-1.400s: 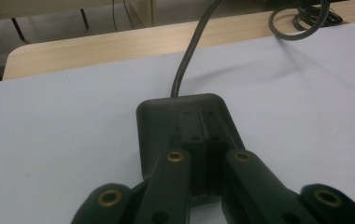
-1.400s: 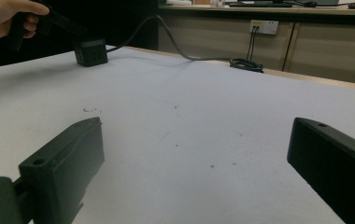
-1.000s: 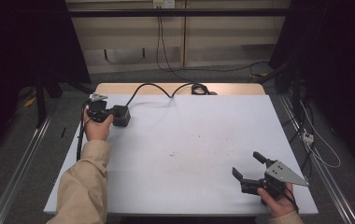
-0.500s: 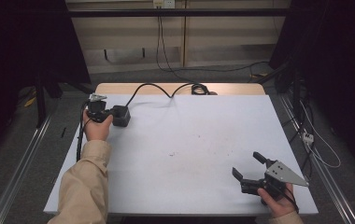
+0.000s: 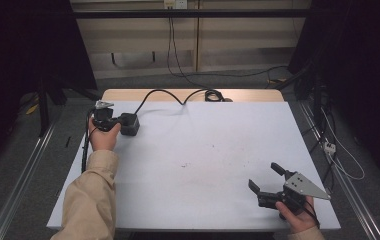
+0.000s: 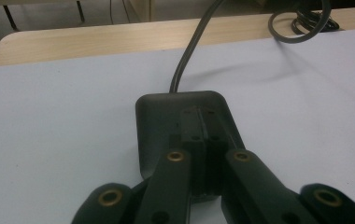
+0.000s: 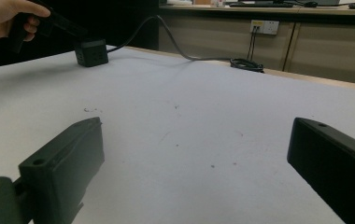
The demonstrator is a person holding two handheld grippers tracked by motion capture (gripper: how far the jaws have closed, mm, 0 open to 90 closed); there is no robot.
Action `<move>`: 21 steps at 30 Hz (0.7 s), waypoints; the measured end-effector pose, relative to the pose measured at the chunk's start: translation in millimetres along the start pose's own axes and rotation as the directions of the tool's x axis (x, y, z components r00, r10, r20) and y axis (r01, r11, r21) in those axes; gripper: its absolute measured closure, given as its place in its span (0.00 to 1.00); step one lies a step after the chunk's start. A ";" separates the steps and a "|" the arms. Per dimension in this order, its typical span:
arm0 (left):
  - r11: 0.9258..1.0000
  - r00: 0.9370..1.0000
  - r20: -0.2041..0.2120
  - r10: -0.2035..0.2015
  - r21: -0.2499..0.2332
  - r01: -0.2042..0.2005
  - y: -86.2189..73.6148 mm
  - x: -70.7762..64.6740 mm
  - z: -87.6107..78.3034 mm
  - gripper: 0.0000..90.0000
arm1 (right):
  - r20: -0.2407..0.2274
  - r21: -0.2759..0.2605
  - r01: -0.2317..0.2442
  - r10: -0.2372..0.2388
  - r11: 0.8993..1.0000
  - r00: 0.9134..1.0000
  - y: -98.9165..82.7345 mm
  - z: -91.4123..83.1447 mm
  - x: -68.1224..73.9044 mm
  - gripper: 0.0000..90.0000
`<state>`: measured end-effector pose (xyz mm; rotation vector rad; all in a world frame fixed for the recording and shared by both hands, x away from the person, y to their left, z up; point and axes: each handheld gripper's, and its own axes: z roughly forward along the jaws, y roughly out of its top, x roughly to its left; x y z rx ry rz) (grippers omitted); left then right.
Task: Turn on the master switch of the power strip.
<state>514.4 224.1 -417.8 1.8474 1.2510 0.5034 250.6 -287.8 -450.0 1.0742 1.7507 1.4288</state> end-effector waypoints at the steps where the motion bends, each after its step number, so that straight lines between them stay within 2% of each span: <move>1: 1.000 1.000 -0.001 0.004 0.001 -0.004 0.0 0.1 -0.1 1.00 | 0.000 0.000 -0.001 0.001 1.000 1.000 0.0 0.1 0.0 0.04; 3: 1.000 1.000 -0.002 0.007 0.001 -0.007 0.0 -0.1 0.0 1.00 | 0.000 0.000 0.000 0.000 1.000 1.000 0.0 0.0 0.3 0.04; 7: 1.000 1.000 0.007 -0.013 -0.001 0.013 -1.0 1.3 -0.3 1.00 | 0.002 0.000 -0.002 0.002 1.000 1.000 0.0 -0.4 0.0 0.04; 16: 0.999 0.999 0.020 -0.033 0.003 0.033 -1.7 2.7 -1.3 1.00 | 0.006 -0.008 0.002 -0.002 1.000 1.000 0.2 -0.8 -0.1 0.04; 19: 1.000 1.000 0.013 -0.011 0.007 0.011 -1.1 1.5 -1.3 1.00 | 0.006 -0.007 0.000 0.000 1.000 1.000 0.2 -0.9 -0.4 0.04; 21: 1.000 1.000 0.011 -0.014 0.004 0.014 -1.5 1.2 -1.1 1.00 | 0.008 -0.007 -0.002 0.002 1.000 1.000 0.3 -1.1 -0.4 0.04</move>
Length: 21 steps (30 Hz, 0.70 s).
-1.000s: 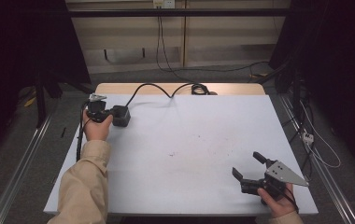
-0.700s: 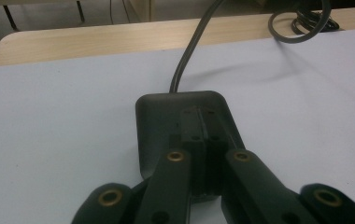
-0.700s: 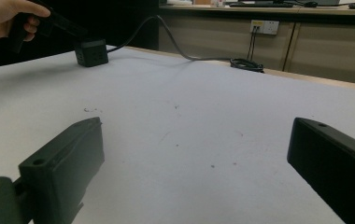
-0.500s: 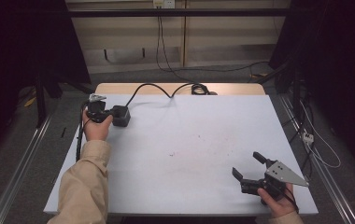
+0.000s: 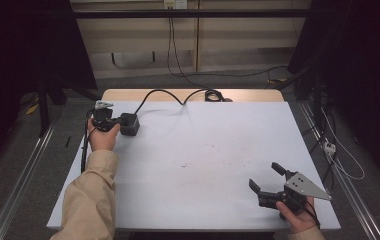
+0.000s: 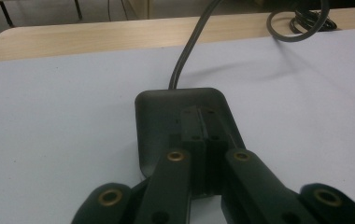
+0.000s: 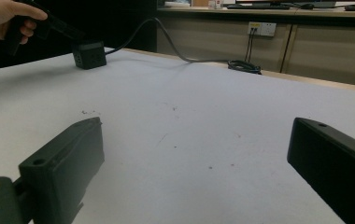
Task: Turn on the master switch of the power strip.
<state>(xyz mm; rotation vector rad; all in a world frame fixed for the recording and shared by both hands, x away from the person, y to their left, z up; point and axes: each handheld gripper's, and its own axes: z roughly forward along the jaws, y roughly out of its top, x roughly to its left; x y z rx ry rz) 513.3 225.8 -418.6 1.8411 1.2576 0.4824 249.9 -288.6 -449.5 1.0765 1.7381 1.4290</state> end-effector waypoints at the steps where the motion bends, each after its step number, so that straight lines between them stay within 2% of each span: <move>1: 1.000 1.000 -0.001 0.000 0.005 0.000 0.3 0.1 -0.2 1.00 | 0.000 0.000 0.000 0.000 1.000 1.000 0.0 0.0 0.0 0.04; 8: 1.000 1.000 0.000 -0.018 0.007 0.018 -0.1 0.8 0.2 1.00 | 0.000 0.000 -0.003 0.003 1.000 1.000 0.1 -0.1 0.0 0.04; 17: 1.000 1.000 -0.005 -0.002 0.007 0.002 0.7 -0.3 0.4 1.00 | 0.001 0.000 -0.001 0.001 1.000 1.000 0.0 0.2 -0.3 0.04; 21: 1.000 1.000 0.001 -0.015 0.004 0.015 0.5 0.9 0.4 1.00 | -0.001 -0.002 0.002 -0.002 1.000 1.000 0.3 0.3 0.4 0.04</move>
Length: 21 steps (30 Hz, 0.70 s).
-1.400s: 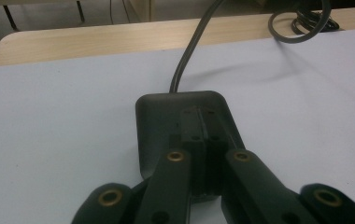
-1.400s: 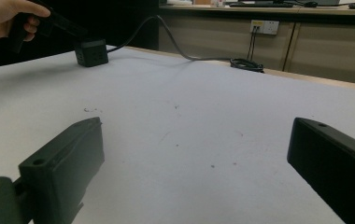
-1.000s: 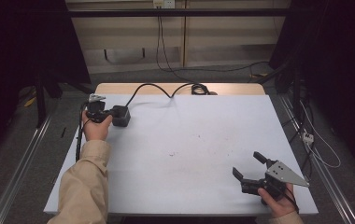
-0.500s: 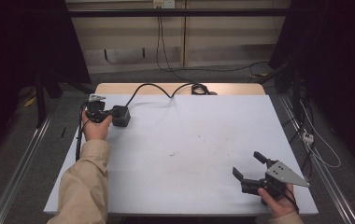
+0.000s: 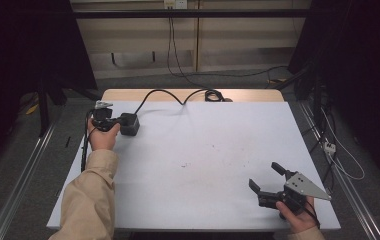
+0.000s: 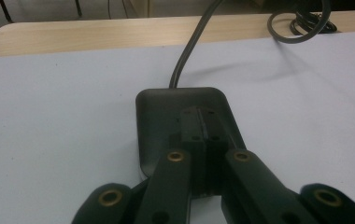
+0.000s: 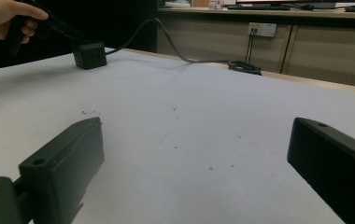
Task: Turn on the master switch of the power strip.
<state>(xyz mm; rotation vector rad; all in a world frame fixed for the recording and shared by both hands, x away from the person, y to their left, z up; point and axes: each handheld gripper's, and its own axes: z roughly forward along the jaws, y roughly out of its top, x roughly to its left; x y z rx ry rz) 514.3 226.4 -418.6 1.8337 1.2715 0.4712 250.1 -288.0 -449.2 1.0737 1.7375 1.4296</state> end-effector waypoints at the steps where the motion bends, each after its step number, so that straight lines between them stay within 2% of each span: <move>1: 1.000 1.000 -0.001 0.008 -0.001 -0.008 0.0 -0.5 0.2 1.00 | -0.001 0.000 -0.001 0.001 1.000 1.000 0.1 0.0 0.1 0.04; 2: 1.000 1.000 -0.005 0.020 -0.004 -0.020 -0.1 -1.0 0.4 1.00 | -0.001 0.000 -0.001 0.001 1.000 1.000 0.1 0.0 0.1 0.04; 3: 1.000 1.000 -0.004 0.010 -0.018 -0.010 -0.5 -1.1 0.4 1.00 | -0.001 -0.002 -0.002 0.002 1.000 1.000 0.1 -0.1 0.0 0.04; 10: 1.000 1.000 -0.008 -0.008 -0.021 0.008 0.1 -2.3 0.4 1.00 | 0.003 -0.004 -0.007 0.007 1.000 1.000 0.3 -0.1 -0.6 0.04; 12: 1.000 1.000 -0.014 0.002 -0.024 -0.002 1.1 -3.5 -0.6 1.00 | 0.002 -0.005 -0.005 0.005 1.000 1.000 0.4 0.0 -0.5 0.04; 14: 0.999 1.000 -0.003 -0.014 -0.036 0.014 2.1 -4.4 -2.0 1.00 | 0.001 -0.005 -0.006 0.006 1.000 1.000 0.3 0.0 -0.3 0.04; 17: 0.999 1.000 -0.002 -0.021 -0.040 0.021 3.1 -5.4 -4.7 0.97 | 0.001 -0.003 -0.004 0.004 1.000 1.000 0.2 -0.8 -0.5 0.04; 21: 0.999 1.000 0.017 0.002 -0.041 -0.001 4.6 -7.6 -7.9 0.90 | 0.003 -0.004 -0.004 0.004 1.000 1.000 0.3 -1.1 -0.8 0.04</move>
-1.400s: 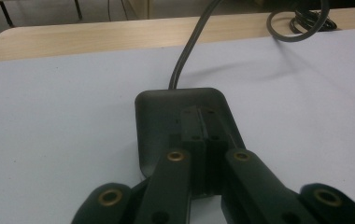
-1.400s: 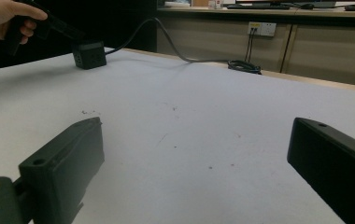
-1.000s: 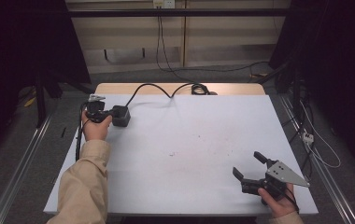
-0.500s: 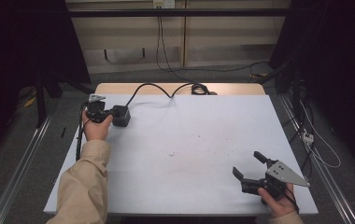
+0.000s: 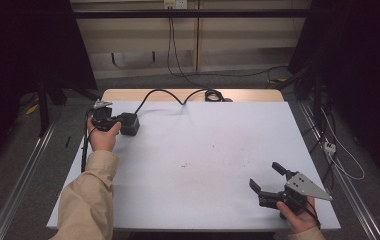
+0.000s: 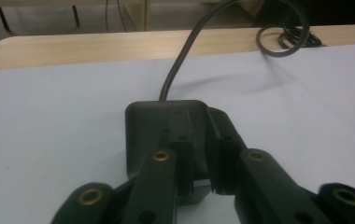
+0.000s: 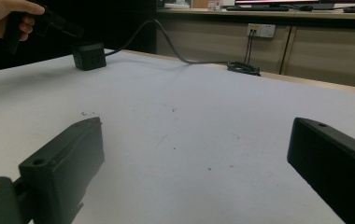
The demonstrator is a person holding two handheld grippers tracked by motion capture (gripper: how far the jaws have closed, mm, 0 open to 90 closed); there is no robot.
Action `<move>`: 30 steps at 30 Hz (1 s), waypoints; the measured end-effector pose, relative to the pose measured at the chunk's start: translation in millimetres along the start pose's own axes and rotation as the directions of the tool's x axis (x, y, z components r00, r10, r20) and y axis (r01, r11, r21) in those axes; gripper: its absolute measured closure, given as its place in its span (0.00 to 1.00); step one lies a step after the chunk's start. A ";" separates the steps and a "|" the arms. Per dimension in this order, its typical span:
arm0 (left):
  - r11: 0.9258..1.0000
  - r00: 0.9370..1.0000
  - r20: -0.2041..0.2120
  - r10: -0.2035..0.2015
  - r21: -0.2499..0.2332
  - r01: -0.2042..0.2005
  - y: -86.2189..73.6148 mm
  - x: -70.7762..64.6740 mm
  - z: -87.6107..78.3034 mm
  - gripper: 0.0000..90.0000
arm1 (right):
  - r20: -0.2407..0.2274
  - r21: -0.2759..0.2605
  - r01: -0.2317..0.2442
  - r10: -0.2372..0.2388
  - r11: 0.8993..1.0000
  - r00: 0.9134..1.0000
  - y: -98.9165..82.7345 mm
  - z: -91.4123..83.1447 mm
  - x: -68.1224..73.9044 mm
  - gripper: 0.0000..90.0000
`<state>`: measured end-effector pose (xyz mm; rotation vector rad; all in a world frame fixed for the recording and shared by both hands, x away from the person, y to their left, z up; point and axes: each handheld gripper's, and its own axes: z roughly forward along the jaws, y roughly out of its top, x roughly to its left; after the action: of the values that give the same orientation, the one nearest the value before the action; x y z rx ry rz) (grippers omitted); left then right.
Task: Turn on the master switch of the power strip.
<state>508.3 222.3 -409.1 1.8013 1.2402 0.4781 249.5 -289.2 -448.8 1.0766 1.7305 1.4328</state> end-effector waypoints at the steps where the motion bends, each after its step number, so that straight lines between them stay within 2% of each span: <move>1: 1.000 1.000 0.011 0.005 -0.004 -0.005 0.2 -1.1 -0.5 0.87 | 0.001 0.001 0.001 -0.001 1.000 1.000 0.0 0.2 0.1 0.04; 3: 1.000 1.000 0.021 0.024 0.005 -0.024 0.4 -3.8 -2.2 0.81 | 0.001 0.000 -0.001 0.001 1.000 1.000 0.2 0.8 0.4 0.04; 4: 1.000 0.999 0.029 0.027 0.008 -0.027 0.3 -5.5 -2.9 0.74 | 0.000 0.002 0.002 -0.002 1.000 1.000 0.2 1.3 0.6 0.04; 7: 0.999 0.997 0.065 0.036 0.001 -0.036 -0.4 -10.2 -6.3 0.72 | 0.001 0.004 0.003 -0.003 1.000 1.000 0.0 1.6 0.8 0.04; 11: 1.000 0.994 0.109 0.025 -0.016 -0.023 -1.4 -15.7 -11.1 0.67 | 0.001 0.006 0.006 -0.006 1.000 1.000 -0.5 0.4 0.7 0.04; 12: 1.000 0.992 0.120 0.023 -0.013 -0.022 -1.4 -16.9 -12.0 0.62 | 0.004 0.005 0.003 -0.003 1.000 1.000 -0.6 -0.7 0.8 0.04; 13: 1.000 0.991 0.128 0.027 -0.009 -0.026 -1.3 -18.4 -13.3 0.62 | 0.004 0.005 0.003 -0.003 1.000 1.000 -0.6 -0.7 0.8 0.04; 14: 1.000 0.990 0.137 0.030 -0.011 -0.029 -1.4 -19.9 -14.3 0.56 | 0.008 0.004 0.007 -0.007 1.000 1.000 -0.9 -2.3 -0.1 0.04; 21: 0.998 0.977 0.206 0.057 -0.014 -0.056 -3.8 -33.5 -21.0 0.44 | 0.014 0.005 0.006 -0.006 1.000 1.000 -0.9 -3.8 -0.2 0.04; 26: 0.998 0.968 0.246 0.059 -0.025 -0.055 -9.7 -42.8 -26.0 0.34 | 0.015 0.006 0.006 -0.007 1.000 1.000 -1.0 -3.7 0.4 0.04; 30: 0.997 0.957 0.279 0.078 -0.019 -0.075 -13.9 -49.6 -29.8 0.29 | 0.012 0.007 0.006 -0.006 1.000 1.000 -0.9 -3.4 0.5 0.04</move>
<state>458.1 193.0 -396.5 1.8417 0.9752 0.2590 246.1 -290.3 -449.0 1.0811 1.7297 1.4150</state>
